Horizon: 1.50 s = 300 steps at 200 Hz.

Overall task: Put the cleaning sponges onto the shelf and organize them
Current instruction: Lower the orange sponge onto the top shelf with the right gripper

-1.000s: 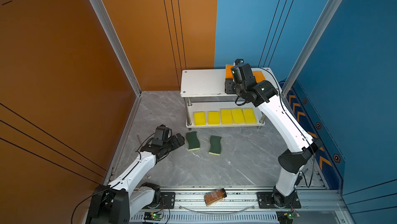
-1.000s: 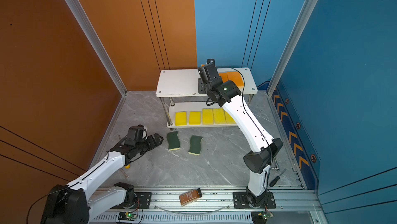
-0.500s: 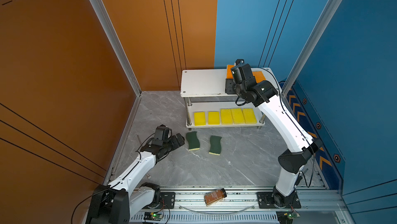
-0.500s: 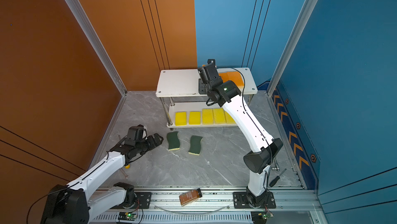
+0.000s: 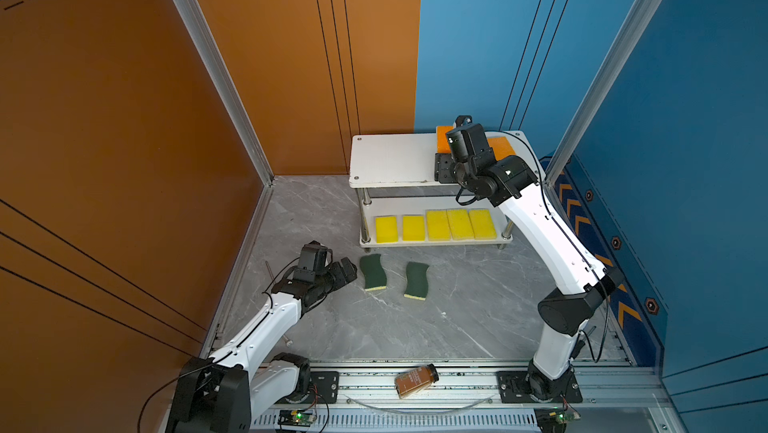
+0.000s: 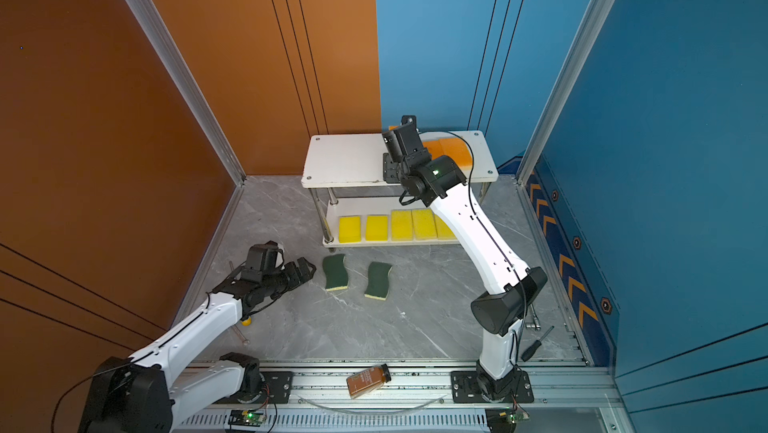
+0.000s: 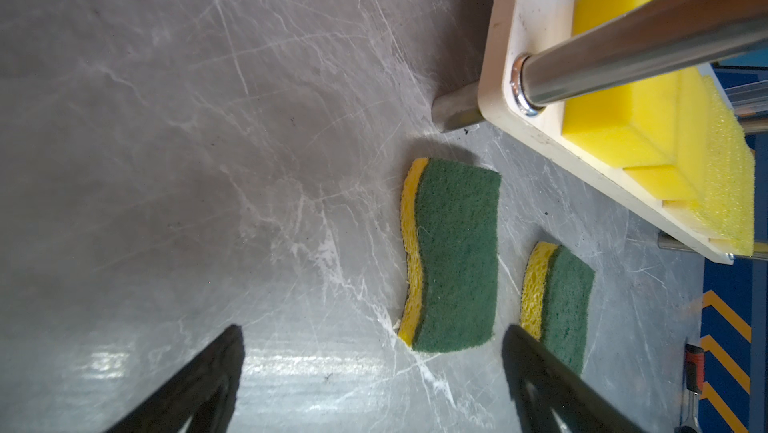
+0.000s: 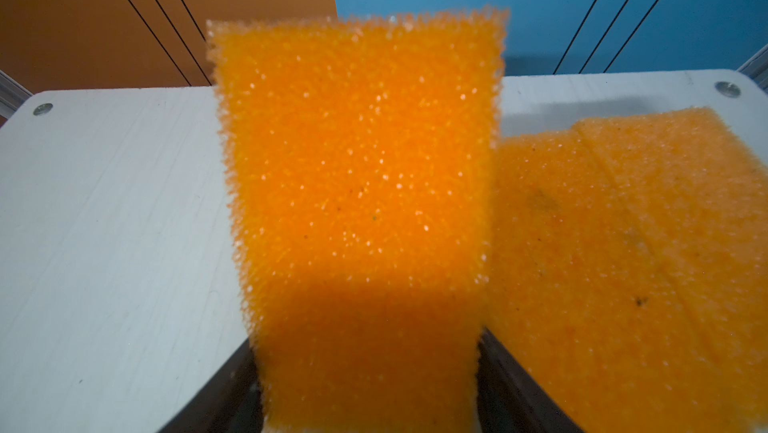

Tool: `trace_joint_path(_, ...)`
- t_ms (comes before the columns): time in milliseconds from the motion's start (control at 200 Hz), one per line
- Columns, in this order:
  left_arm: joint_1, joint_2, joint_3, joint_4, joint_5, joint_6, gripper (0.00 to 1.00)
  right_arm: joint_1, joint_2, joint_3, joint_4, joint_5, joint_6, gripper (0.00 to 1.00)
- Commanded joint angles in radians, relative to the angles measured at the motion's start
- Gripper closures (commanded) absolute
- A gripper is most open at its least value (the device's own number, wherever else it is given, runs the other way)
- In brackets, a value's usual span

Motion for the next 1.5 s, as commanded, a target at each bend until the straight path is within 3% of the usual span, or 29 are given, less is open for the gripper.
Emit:
trace_joint_path(0, -0.006, -0.01, 0.015, -0.019, -0.025, -0.01, 0.02, -0.005, 0.023, -0.008, -0.041, 0.024, 0.004, 0.26)
trace_joint_path(521, -0.006, -0.019, 0.006, -0.018, -0.029, -0.015, 0.02, 0.004, 0.028, -0.006, -0.023, 0.012, 0.001, 0.25)
trace_joint_path(1497, -0.005, -0.027, -0.007, -0.011, -0.031, -0.016, 0.02, 0.062, 0.036, -0.006, -0.018, 0.109, 0.023, 0.4)
